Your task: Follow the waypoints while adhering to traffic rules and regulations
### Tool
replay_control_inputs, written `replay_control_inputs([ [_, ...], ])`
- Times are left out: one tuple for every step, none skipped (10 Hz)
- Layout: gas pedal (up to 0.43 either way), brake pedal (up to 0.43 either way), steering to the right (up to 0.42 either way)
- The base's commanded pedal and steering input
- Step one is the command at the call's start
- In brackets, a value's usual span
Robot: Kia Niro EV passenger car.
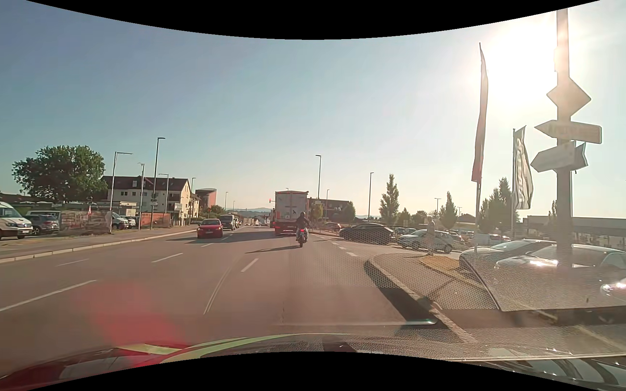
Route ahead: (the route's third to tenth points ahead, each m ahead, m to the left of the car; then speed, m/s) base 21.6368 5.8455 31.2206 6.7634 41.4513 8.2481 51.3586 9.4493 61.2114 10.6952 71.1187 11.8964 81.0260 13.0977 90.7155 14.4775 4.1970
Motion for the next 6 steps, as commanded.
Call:
replay_control_inputs([
  [0.0,0.22,-0.008],
  [0.0,0.22,-0.006],
  [0.0,0.22,-0.004],
  [0.0,0.22,-0.004],
  [0.0,0.22,-0.003],
  [0.0,0.22,-0.003],
])
